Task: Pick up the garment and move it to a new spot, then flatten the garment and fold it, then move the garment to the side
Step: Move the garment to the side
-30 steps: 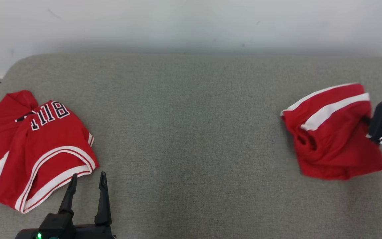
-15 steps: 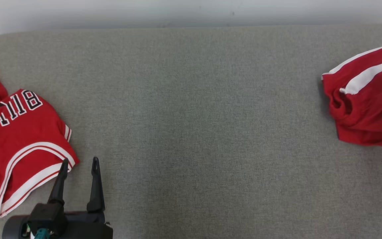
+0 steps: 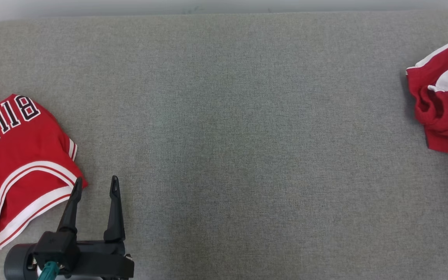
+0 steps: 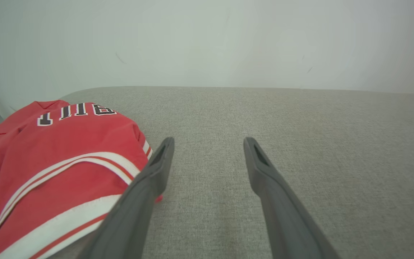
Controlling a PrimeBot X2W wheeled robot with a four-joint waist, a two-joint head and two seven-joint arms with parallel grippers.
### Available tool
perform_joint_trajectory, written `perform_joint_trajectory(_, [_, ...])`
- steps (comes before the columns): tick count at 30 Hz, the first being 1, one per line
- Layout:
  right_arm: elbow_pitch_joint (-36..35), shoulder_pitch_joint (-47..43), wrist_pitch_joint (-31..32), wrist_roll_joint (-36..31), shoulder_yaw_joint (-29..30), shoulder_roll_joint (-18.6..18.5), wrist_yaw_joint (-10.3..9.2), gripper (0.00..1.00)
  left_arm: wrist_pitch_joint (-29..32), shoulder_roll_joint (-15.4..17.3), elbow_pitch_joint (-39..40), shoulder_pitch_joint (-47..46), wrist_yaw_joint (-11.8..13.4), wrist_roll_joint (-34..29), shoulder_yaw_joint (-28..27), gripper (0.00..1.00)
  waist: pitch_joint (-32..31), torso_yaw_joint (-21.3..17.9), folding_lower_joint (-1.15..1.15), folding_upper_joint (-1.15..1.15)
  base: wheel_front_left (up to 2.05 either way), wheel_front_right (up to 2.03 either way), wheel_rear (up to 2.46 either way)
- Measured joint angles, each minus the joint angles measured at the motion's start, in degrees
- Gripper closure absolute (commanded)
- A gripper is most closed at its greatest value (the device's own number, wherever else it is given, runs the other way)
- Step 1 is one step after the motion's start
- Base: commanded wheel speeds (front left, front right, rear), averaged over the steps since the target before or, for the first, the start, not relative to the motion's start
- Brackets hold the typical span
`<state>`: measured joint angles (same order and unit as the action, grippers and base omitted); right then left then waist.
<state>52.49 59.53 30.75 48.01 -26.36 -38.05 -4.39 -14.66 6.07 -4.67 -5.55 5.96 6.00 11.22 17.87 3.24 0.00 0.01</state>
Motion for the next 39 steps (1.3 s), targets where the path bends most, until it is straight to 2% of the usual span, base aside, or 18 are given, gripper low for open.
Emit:
perform_joint_trajectory(16, [2.8, 1.0, 0.0, -1.8, -1.3, -0.1, -0.9, 1.0, 0.0, 0.0, -0.4, -0.7, 0.0, 0.0, -0.5, 0.0, -0.3, 0.0, 0.0, 0.0, 0.0, 0.0, 0.0])
perform_joint_trajectory(17, [2.9, 1.0, 0.0, -1.8, -1.5, -0.1, -0.99, 0.74, 0.0, 0.0, -0.4, -0.7, 0.0, 0.0, -0.5, 0.0, -0.4, 0.0, 0.0, 0.0, 0.0, 0.0, 0.0])
perform_joint_trajectory(18, [3.0, 1.0, 0.1, -2.0, -1.6, -0.1, -1.05, 0.61, 0.0, 0.0, -0.5, -0.7, 0.0, 0.0, -0.6, 0.0, -0.5, 0.0, 0.0, 0.0, 0.0, 0.0, 0.0])
perform_joint_trajectory(19, [3.1, 1.0, 0.1, -2.2, -1.7, 0.0, -1.18, 0.0, 0.0, 0.0, -0.6, -0.7, 0.0, 0.0, -0.6, 0.0, -0.5, 0.0, 0.0, 0.0, 0.0, 0.0, 0.0])
perform_joint_trajectory(33, [4.8, 1.0, 0.6, -3.2, -2.9, 0.6, -1.13, 0.0, 0.0, -0.1, -1.8, -0.6, 0.1, 0.0, -0.9, 0.0, -3.4, -0.4, 0.0, 0.0, 0.0, 0.0, 0.0])
perform_joint_trajectory(39, [2.6, 1.0, -4.3, -2.6, -2.2, 2.5, 2.31, 0.0, 0.0, -0.2, -2.5, -0.5, 0.1, 0.1, -1.0, 0.0, -5.2, -0.8, 0.0, -0.01, 0.0, 0.0, 0.0])
